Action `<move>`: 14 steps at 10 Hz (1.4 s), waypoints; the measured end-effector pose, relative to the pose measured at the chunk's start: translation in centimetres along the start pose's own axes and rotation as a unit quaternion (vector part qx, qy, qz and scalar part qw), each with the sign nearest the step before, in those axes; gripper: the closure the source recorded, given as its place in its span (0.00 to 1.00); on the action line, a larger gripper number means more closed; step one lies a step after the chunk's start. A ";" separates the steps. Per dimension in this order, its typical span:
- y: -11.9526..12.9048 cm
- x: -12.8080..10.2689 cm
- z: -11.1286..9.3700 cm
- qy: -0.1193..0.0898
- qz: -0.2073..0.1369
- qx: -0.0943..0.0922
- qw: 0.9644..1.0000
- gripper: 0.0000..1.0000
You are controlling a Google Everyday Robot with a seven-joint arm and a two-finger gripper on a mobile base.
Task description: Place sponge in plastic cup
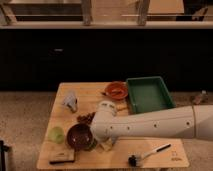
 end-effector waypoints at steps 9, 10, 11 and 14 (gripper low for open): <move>2.4 3.9 4.1 -0.016 -0.031 0.000 0.999 0.20; 2.5 4.3 4.5 -0.017 -0.030 -0.006 0.999 0.20; 2.7 4.5 5.1 -0.019 -0.029 -0.014 0.999 0.20; 3.2 5.5 5.9 -0.022 -0.016 -0.028 0.999 0.20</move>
